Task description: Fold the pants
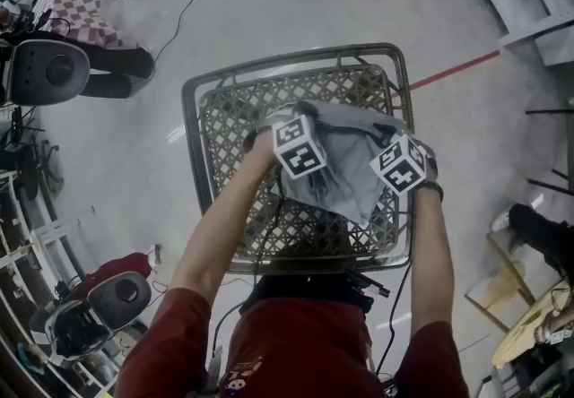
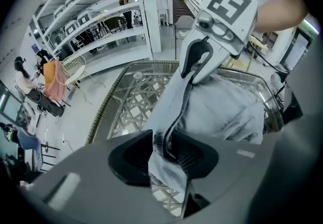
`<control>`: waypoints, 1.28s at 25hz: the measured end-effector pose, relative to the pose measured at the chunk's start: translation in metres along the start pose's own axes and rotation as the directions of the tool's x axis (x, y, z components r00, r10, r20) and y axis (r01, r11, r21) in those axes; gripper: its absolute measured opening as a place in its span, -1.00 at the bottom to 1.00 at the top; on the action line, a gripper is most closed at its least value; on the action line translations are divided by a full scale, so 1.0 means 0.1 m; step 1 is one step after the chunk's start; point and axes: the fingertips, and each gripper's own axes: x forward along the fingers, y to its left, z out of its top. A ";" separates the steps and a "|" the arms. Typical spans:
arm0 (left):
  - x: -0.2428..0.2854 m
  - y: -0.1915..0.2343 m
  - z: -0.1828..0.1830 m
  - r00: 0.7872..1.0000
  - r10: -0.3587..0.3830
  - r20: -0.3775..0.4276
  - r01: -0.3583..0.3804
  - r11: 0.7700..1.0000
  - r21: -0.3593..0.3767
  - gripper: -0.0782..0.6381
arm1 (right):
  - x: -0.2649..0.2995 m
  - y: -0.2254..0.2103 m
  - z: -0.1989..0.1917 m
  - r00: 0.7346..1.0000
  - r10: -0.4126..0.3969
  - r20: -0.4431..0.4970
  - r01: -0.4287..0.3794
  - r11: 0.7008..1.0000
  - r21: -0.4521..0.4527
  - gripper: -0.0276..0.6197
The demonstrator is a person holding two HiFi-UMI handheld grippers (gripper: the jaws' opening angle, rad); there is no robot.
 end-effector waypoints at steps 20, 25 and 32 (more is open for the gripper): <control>0.26 0.37 0.03 0.992 0.120 -0.029 -0.122 0.991 -0.060 -0.40 | 0.08 -0.59 0.16 0.981 -0.173 0.087 0.167 0.983 0.074 -0.54; 0.24 0.38 0.05 0.991 0.131 -0.019 -0.132 0.989 -0.073 -0.38 | 0.10 -0.60 0.15 0.979 -0.188 0.082 0.184 0.981 0.056 -0.54; 0.03 0.38 0.07 0.984 0.175 0.017 -0.173 0.981 -0.087 -0.37 | -0.07 -0.46 0.17 0.967 -0.235 0.102 0.228 0.971 0.072 -0.54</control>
